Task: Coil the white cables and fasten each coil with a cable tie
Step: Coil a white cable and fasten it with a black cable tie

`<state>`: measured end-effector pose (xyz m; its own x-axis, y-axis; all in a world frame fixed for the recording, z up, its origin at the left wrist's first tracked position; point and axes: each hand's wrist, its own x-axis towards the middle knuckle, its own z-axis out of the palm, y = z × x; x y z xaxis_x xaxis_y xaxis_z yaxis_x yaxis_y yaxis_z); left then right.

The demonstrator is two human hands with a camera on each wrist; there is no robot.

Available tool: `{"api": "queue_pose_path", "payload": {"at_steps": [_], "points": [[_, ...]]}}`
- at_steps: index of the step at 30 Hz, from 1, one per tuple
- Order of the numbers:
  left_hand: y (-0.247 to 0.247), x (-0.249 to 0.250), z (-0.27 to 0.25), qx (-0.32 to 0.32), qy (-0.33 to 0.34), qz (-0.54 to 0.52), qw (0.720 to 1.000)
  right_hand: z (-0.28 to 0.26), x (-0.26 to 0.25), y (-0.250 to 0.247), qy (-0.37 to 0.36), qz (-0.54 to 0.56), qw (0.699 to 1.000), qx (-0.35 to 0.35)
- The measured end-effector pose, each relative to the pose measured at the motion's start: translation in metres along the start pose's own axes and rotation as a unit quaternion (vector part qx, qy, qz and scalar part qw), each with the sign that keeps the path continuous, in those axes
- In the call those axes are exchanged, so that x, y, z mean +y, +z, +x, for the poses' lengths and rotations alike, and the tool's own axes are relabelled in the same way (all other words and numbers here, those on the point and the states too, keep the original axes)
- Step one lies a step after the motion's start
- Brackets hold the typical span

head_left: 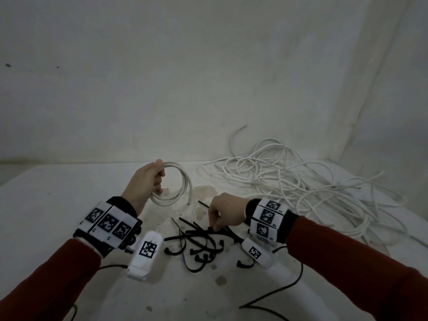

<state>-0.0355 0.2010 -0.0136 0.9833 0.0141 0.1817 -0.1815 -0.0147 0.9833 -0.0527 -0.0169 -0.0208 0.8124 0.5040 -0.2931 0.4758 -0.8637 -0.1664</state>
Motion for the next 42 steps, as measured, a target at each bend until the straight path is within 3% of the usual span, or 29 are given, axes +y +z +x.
{"api": "queue_pose_path", "payload": {"at_steps": [6, 9, 11, 13, 15, 16, 23, 25, 29, 33, 37, 42], "points": [[0.002, 0.0, 0.0, 0.001, -0.001, 0.007, 1.0, -0.01, 0.001, -0.008, -0.002, 0.046, 0.997, 0.066], [0.001, 0.001, 0.001, 0.016, -0.012, 0.013, 1.0, -0.023, 0.003, -0.025, -0.007, 0.16, 0.978, 0.134], [0.001, 0.003, 0.002, 0.034, -0.013, 0.02, 0.999, -0.038, -0.002, -0.038, -0.023, 0.29, 0.94, 0.179], [0.0, 0.006, 0.003, 0.053, -0.009, 0.029, 0.998, -0.055, -0.009, -0.049, -0.051, 0.434, 0.875, 0.21], [0.0, 0.01, 0.005, 0.069, 0.0, 0.037, 0.997, -0.069, -0.017, -0.055, -0.081, 0.528, 0.82, 0.204], [0.0, 0.012, 0.006, 0.074, 0.005, 0.039, 0.996, -0.074, -0.021, -0.057, -0.092, 0.547, 0.809, 0.196], [0.011, 0.031, 0.001, 0.07, 0.045, 0.044, 0.996, -0.067, -0.042, -0.051, -0.099, 0.576, 0.774, 0.242], [0.016, 0.036, -0.005, 0.057, 0.054, 0.038, 0.996, -0.06, -0.046, -0.05, -0.107, 0.565, 0.769, 0.278], [0.025, 0.045, -0.018, 0.03, 0.063, 0.036, 0.997, -0.044, -0.049, -0.048, -0.086, 0.448, 0.797, 0.395], [0.029, 0.048, -0.029, 0.012, 0.087, 0.081, 0.993, -0.031, -0.049, -0.049, -0.079, 0.41, 0.782, 0.463], [0.028, 0.05, -0.036, -0.026, 0.116, 0.116, 0.986, -0.027, -0.047, -0.053, -0.079, 0.484, 0.75, 0.444], [0.025, 0.053, -0.036, -0.049, 0.14, 0.148, 0.978, -0.026, -0.045, -0.062, -0.105, 0.596, 0.722, 0.336]]}}
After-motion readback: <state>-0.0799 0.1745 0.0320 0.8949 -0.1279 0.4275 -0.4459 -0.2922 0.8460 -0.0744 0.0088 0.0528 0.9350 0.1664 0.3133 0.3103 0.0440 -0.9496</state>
